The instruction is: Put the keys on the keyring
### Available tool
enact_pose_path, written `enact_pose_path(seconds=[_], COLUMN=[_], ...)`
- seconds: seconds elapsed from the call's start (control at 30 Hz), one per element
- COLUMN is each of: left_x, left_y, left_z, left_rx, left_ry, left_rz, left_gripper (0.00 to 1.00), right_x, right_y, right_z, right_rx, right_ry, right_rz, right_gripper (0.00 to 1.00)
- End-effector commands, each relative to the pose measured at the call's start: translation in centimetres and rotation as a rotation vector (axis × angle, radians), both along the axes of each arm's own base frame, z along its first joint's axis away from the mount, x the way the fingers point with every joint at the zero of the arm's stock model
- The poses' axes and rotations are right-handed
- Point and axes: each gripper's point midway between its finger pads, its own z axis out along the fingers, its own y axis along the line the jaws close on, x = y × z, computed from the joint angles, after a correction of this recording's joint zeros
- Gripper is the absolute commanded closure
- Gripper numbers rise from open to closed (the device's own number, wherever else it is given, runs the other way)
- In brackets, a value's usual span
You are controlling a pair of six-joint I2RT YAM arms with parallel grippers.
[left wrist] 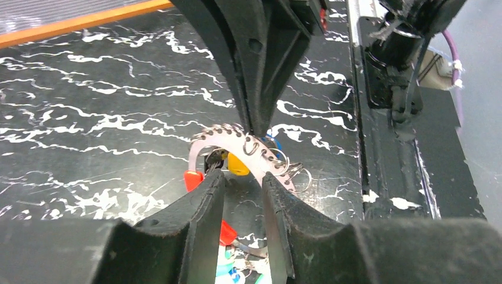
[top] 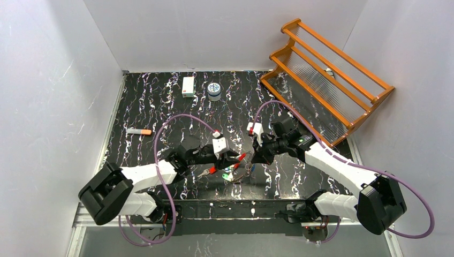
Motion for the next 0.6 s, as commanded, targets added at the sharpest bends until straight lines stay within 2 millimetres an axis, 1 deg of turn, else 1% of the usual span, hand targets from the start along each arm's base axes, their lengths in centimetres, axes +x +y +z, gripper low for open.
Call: enact_pose_path(seconds=[0.0, 0.17, 0.3, 0.57], left_x=[-1.0, -1.5, -1.6, -0.9], left_y=[-1.8, -3.1, -4.0, -5.0], left_z=[1.1, 0.1, 0.1, -0.4], left_rx=[-0.041, -0.041, -0.054, -0.046], left_ry=[-0.069, -0.058, -0.059, -0.071], left_rz=[-0.096, -0.137, -0.157, -0.153], left_gripper=[0.72, 0.73, 0.74, 0.77], right_x=[-0.1, -0.5, -0.8, -1.2], right_y=[0.5, 0.4, 0.4, 0.5], right_z=[1.3, 1.6, 2.0, 2.2], right_rx=[0.015, 0.022, 0.041, 0.055], right_ry=[0.004, -0.002, -0.010, -0.007], right_rz=[0.027, 0.037, 0.051, 0.071], right_gripper=[0.99, 0.99, 0.99, 0.99])
